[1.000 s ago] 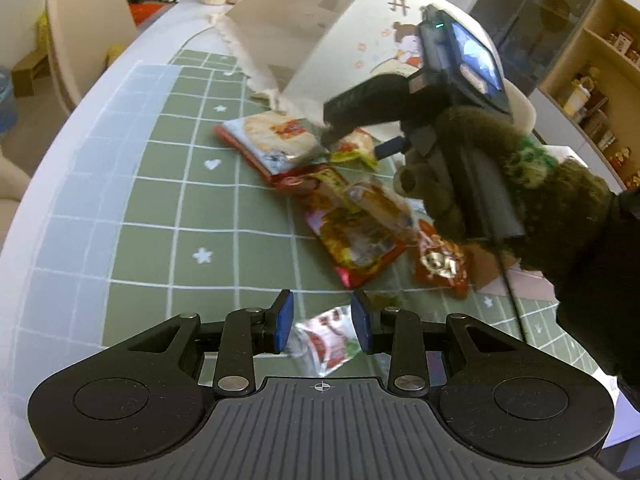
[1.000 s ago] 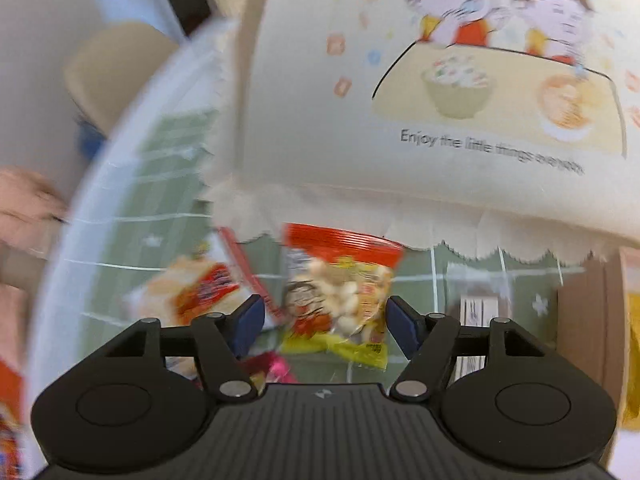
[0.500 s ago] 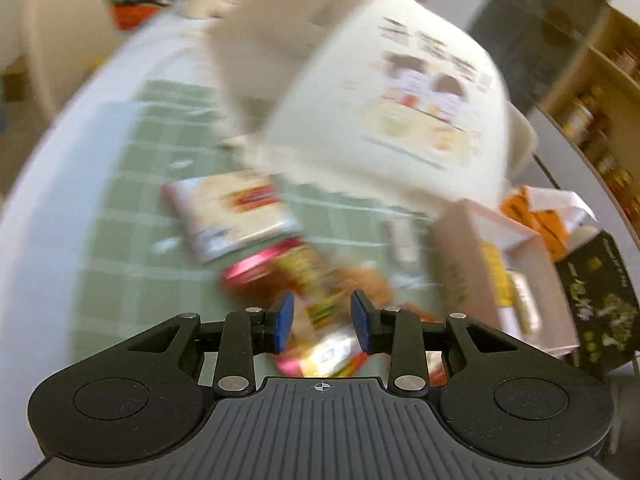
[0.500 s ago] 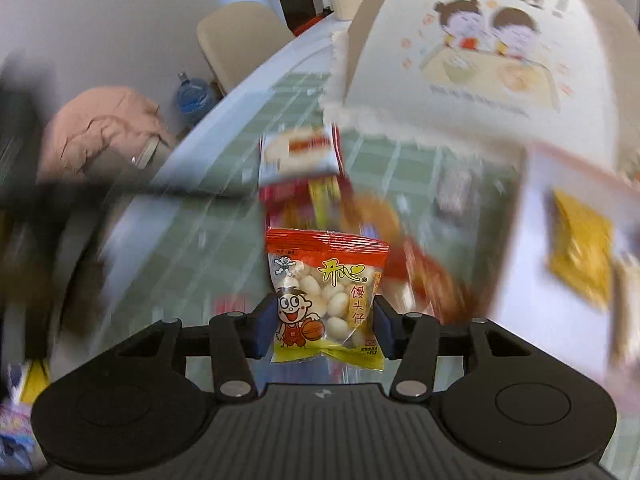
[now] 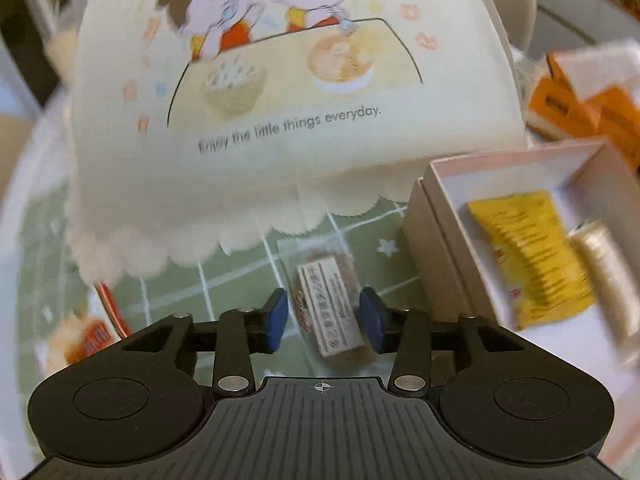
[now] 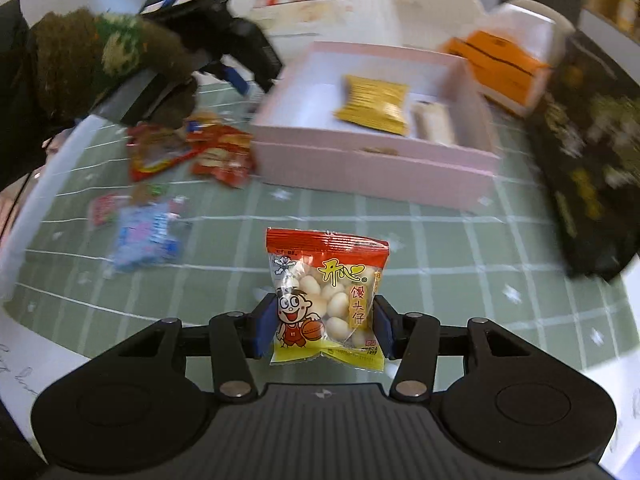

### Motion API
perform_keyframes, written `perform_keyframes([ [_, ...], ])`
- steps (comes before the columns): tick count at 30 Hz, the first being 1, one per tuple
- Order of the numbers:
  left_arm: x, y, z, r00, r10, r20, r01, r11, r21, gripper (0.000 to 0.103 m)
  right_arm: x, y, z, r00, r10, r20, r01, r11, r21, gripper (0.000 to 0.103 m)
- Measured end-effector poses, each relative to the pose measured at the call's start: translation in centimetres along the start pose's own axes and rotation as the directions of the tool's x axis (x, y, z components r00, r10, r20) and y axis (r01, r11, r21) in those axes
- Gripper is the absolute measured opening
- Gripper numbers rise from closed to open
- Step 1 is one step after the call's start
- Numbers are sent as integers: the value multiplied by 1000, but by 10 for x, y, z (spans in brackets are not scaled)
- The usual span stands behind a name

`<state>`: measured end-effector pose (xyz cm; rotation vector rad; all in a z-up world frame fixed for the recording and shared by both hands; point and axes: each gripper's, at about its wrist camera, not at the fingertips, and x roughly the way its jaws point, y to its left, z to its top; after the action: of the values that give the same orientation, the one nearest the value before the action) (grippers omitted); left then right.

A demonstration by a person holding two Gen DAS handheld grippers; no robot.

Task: Organize snacks
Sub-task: 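Grasp the small brown wrapped snack with left tool while right tool grasps white milk-candy bag, then carry the brown snack into the pink box and open the left tool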

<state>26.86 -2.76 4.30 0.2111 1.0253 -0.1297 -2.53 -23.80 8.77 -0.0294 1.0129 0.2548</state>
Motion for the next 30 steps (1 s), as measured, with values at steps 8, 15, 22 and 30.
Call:
perform_keyframes([
  [8, 13, 10, 2, 998, -65, -14, 64, 995, -74, 53, 20, -13, -15, 1000, -21, -20, 21, 999, 32, 50],
  [15, -6, 26, -29, 991, -135, 2, 135, 990, -36, 39, 27, -6, -18, 999, -20, -35, 19, 1000, -20, 51],
  [22, -87, 41, -94, 957, -246, 153, 262, 960, -96, 35, 29, 9, -9, 998, 60, -31, -62, 996, -64, 50],
  [30, -182, 12, -165, 903, -367, 225, 386, 922, -44, 9, 2, 20, -7, 997, 71, 34, -64, 983, -170, 50],
])
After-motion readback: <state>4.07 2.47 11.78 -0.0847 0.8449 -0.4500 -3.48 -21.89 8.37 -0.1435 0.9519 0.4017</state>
